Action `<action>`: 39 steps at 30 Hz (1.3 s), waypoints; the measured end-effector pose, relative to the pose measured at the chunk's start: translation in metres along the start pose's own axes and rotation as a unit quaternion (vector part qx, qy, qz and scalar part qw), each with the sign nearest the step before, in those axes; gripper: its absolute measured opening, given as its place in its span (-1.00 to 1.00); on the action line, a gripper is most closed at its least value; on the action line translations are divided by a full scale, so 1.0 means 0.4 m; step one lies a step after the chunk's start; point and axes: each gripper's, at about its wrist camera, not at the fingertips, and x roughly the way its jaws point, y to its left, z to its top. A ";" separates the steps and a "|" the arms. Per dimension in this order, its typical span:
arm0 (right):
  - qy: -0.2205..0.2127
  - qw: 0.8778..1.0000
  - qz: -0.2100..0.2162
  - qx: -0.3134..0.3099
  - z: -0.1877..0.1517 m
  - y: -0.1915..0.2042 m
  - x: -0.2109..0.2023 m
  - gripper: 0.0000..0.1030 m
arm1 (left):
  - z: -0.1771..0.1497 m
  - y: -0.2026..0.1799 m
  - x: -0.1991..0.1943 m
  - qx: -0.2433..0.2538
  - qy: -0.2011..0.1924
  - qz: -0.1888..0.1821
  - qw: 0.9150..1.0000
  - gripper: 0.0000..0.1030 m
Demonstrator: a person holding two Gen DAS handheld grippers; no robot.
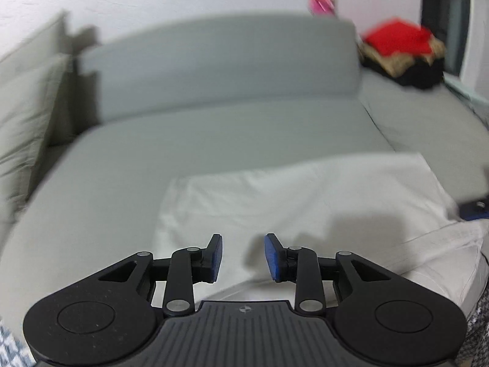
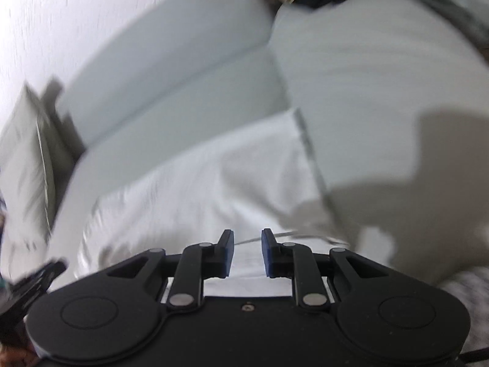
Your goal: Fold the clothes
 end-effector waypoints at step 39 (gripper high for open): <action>-0.045 0.996 0.018 0.079 -0.077 -0.149 -0.129 -0.11 | -0.177 -0.036 -0.136 -0.018 -0.054 -0.073 0.996 -0.40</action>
